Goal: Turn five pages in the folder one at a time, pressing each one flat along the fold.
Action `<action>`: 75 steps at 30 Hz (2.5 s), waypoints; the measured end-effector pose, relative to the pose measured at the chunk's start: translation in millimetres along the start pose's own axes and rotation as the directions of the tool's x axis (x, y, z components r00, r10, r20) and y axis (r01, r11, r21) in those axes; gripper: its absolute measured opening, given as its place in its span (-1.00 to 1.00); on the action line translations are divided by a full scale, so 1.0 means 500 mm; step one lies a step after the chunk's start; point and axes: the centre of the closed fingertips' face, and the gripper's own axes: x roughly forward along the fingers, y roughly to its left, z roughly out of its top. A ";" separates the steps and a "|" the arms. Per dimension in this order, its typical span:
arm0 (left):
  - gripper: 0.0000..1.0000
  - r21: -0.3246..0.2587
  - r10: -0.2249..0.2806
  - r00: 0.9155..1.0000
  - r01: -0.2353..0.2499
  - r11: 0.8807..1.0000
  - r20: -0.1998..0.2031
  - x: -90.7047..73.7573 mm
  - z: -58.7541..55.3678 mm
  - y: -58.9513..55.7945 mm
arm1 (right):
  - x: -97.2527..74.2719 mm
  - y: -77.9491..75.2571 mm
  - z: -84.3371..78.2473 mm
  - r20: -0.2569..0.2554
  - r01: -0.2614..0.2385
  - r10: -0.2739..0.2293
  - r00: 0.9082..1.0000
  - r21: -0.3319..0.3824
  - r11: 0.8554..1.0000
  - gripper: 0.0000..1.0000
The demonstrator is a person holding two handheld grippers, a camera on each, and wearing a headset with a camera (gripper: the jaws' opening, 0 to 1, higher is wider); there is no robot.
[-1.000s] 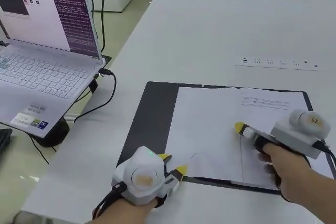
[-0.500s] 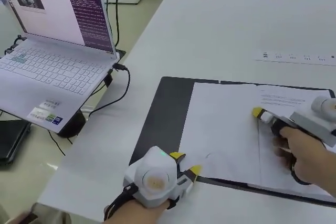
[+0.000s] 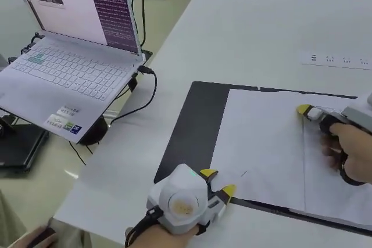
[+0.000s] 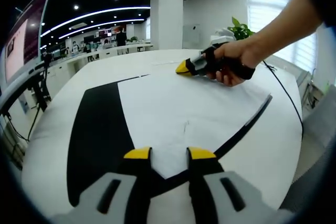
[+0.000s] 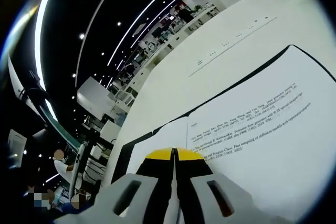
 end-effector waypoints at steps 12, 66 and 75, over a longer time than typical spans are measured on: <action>-0.51 -0.005 0.001 1.000 -0.001 1.000 0.001 -0.001 0.001 -0.001 | 0.067 -0.033 0.056 0.036 0.017 -0.015 0.999 -0.058 0.998 -1.00; -0.54 -0.020 0.008 1.000 -0.008 1.000 -0.005 -0.003 0.001 0.001 | -0.102 0.010 -0.101 -0.077 -0.023 0.022 0.997 -0.010 1.000 -1.00; -0.54 -0.018 0.009 1.000 -0.009 1.000 -0.006 -0.003 0.002 0.000 | -0.135 0.002 -0.119 -0.080 -0.019 0.019 0.997 -0.003 1.000 -1.00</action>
